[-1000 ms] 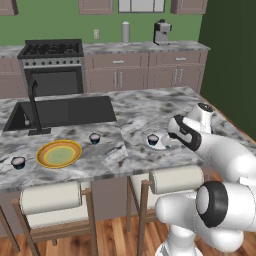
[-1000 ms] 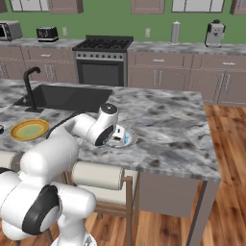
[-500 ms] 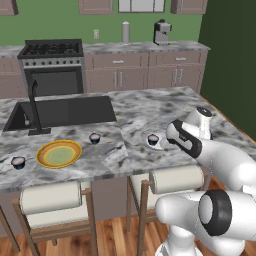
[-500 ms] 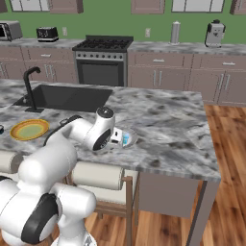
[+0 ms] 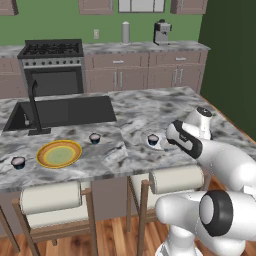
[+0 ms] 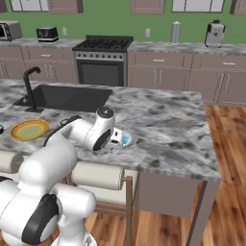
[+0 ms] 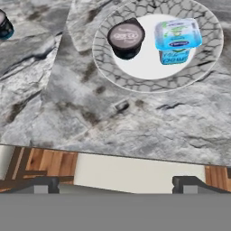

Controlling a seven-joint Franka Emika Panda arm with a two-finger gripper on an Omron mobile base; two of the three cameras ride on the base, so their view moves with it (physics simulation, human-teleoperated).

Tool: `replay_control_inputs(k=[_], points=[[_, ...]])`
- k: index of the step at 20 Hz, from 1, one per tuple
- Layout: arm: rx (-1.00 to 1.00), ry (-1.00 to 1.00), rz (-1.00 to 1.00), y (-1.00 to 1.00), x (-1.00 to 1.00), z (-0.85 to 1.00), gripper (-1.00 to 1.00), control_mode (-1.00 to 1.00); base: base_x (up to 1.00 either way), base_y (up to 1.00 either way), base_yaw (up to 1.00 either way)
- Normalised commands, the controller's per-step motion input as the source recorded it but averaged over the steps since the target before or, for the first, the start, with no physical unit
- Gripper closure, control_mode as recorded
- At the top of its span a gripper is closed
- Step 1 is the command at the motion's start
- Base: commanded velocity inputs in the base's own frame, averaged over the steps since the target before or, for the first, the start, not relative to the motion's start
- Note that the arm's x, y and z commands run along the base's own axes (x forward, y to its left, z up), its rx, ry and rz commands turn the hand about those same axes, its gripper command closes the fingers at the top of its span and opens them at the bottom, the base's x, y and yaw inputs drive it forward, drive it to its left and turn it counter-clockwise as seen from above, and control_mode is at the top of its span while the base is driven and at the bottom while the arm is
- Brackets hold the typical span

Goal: Place two yogurt containers on each plate.

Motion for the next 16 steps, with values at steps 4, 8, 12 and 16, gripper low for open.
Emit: replay_control_inputs(k=[4, 8, 12, 16], points=[[0.0, 0.0, 0.0, 0.0, 0.0, 0.0, -1.0, 1.0, 0.0, 0.0, 0.0], [0.0, 0.0, 0.0, 0.0, 0.0, 0.0, -1.0, 1.0, -0.35, 0.17, -0.01], [0.0, 0.0, 0.0, 0.0, 0.0, 0.0, -1.0, 1.0, -0.25, 0.8, 0.0], [0.0, 0.0, 0.0, 0.0, 0.0, 0.0, -1.0, 1.0, 0.01, 0.96, 0.0]])
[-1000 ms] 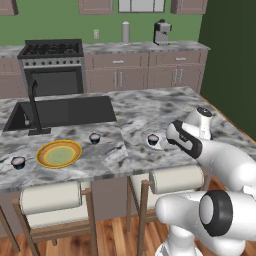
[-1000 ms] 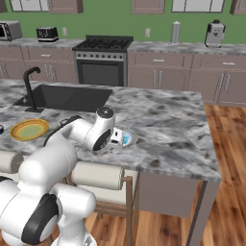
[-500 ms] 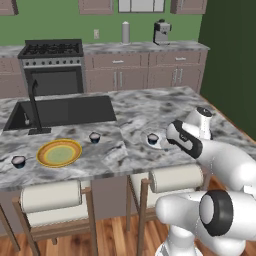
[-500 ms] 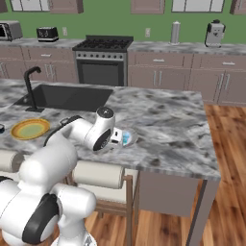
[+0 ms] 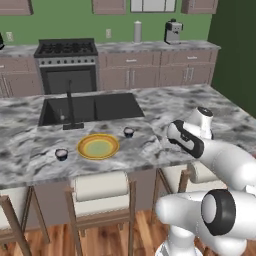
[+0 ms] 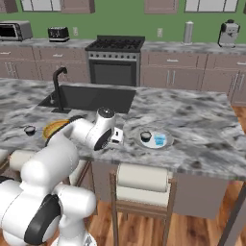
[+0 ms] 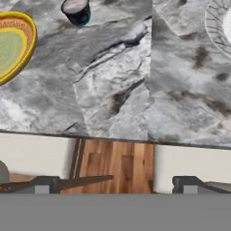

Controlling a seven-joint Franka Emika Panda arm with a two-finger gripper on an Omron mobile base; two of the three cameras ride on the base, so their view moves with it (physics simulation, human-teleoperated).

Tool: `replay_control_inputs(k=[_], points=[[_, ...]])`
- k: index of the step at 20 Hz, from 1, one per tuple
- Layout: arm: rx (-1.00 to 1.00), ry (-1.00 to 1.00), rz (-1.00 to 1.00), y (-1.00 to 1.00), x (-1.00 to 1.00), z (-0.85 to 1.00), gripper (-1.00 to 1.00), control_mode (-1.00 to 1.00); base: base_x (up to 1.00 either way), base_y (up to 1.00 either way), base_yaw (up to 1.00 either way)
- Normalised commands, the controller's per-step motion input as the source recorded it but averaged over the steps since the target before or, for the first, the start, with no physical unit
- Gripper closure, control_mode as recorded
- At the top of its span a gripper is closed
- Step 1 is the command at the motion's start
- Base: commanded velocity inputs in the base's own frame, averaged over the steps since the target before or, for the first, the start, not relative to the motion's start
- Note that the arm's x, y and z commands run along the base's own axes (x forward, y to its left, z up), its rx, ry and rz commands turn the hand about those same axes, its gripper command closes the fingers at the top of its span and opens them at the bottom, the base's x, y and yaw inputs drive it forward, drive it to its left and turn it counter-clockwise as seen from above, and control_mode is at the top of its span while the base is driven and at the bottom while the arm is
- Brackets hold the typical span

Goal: Place two yogurt containers on each plate.

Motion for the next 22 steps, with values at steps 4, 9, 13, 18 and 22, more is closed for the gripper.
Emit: replay_control_inputs(k=[4, 9, 13, 18, 22], points=[[0.0, 0.0, 0.0, 0.0, 0.0, 0.0, -1.0, 1.0, 0.11, 1.0, 0.0], [0.0, 0.0, 0.0, 0.0, 0.0, 0.0, -1.0, 1.0, 0.27, 0.95, 0.0], [0.0, 0.0, 0.0, 0.0, 0.0, 0.0, -1.0, 1.0, 0.64, 0.53, 0.0], [0.0, 0.0, 0.0, 0.0, 0.0, 0.0, -1.0, 1.0, 0.8, 0.03, 0.0], [0.0, 0.0, 0.0, 0.0, 0.0, 0.0, -1.0, 1.0, 0.86, -0.03, 0.0]])
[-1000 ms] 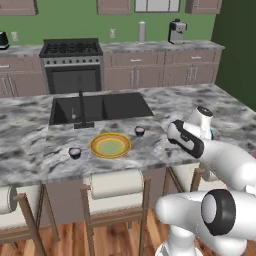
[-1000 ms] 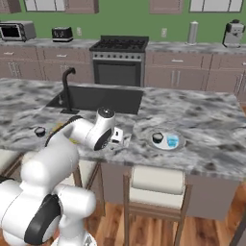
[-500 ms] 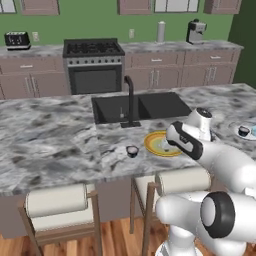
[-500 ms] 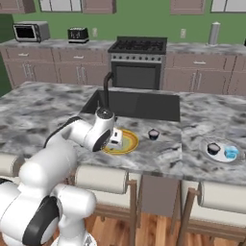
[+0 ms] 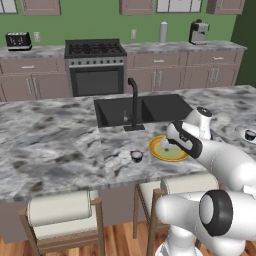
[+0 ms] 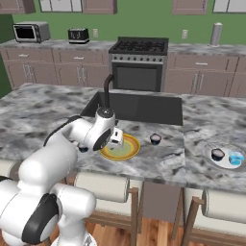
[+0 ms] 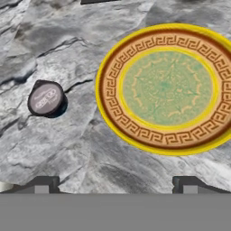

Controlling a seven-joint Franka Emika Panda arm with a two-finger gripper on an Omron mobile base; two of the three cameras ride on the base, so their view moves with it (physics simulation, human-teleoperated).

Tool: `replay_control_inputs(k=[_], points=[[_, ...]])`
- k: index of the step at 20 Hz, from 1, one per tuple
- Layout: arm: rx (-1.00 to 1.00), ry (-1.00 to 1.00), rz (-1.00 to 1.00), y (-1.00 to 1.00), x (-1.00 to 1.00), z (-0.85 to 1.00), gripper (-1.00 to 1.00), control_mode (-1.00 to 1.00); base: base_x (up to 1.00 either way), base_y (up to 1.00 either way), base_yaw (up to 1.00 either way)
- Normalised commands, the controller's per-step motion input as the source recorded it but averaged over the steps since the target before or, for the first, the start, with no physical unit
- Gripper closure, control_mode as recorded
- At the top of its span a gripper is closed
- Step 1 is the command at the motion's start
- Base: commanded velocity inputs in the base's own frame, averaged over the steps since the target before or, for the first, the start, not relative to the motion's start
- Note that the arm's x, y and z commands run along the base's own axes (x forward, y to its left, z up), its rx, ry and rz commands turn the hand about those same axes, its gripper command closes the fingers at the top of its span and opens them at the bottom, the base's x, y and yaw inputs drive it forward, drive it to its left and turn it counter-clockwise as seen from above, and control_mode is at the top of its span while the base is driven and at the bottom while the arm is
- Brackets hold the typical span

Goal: Place two yogurt containers on each plate.

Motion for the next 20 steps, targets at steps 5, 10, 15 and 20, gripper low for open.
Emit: replay_control_inputs(k=[5, 10, 15, 20], points=[[0.0, 0.0, 0.0, 0.0, 0.0, 0.0, -1.0, 1.0, 0.57, -0.01, 0.0], [0.0, 0.0, 0.0, 0.0, 0.0, 0.0, -1.0, 1.0, 0.0, 0.0, 0.0], [0.0, 0.0, 0.0, 0.0, 0.0, 0.0, -1.0, 1.0, 0.0, 0.0, 0.0], [0.0, 0.0, 0.0, 0.0, 0.0, 0.0, -1.0, -1.0, 0.0, 0.0, 0.0]])
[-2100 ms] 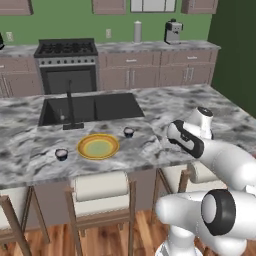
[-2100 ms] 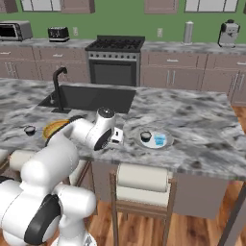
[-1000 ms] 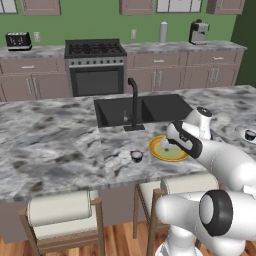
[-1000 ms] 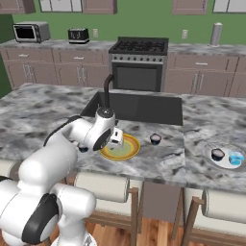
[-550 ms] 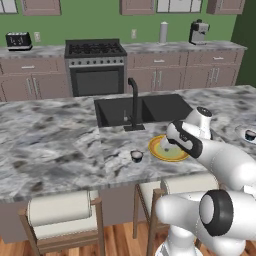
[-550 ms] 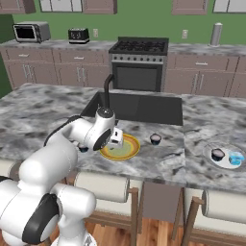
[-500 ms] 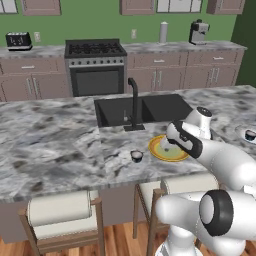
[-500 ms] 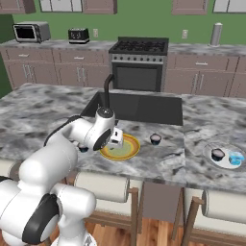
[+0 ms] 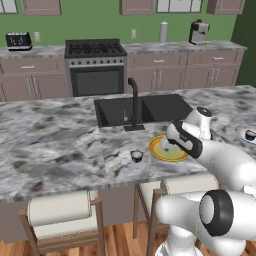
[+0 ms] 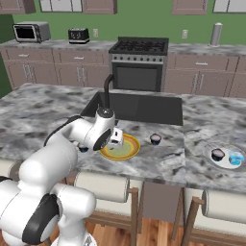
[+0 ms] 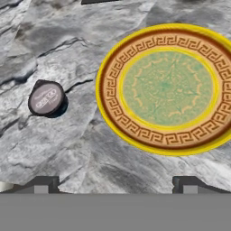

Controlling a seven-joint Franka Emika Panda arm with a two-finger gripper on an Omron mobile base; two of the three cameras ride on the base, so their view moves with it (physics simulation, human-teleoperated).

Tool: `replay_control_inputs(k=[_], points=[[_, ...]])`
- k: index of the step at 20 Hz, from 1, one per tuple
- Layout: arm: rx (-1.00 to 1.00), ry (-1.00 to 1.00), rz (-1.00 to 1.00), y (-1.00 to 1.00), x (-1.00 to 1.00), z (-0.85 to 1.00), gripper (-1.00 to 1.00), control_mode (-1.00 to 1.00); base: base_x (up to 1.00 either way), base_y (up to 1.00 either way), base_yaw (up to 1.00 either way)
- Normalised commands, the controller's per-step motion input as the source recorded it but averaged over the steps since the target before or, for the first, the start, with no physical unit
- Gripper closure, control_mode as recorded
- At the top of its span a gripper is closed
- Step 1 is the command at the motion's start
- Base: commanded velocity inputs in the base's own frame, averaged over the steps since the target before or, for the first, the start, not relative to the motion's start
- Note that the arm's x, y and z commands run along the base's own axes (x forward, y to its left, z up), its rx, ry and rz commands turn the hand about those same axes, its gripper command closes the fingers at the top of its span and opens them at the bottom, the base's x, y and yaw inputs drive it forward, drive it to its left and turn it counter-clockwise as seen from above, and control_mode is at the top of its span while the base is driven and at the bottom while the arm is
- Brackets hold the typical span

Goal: Place two yogurt containers on each plate.

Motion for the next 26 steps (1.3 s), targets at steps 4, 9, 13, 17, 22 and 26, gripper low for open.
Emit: replay_control_inputs(k=[4, 9, 13, 17, 22, 26], points=[[0.0, 0.0, 0.0, 0.0, 0.0, 0.0, -1.0, -1.0, 0.0, 0.0, 0.0], [0.01, 0.01, 0.0, 0.0, -0.06, -0.01, -1.0, -1.0, 0.0, 0.0, 0.0], [-0.05, -0.02, -0.03, 0.31, 0.07, -0.13, -1.0, -1.0, 0.0, 0.0, 0.0], [0.0, -0.15, 0.02, 0.58, 0.18, -0.05, -1.0, -1.0, 0.0, 0.0, 0.0], [-0.02, 0.15, 0.12, 0.49, 0.35, -0.09, -1.0, -1.0, 0.0, 0.0, 0.0], [-0.07, 0.33, 0.02, 0.35, 0.35, -0.05, -1.0, -1.0, 0.0, 0.0, 0.0]])
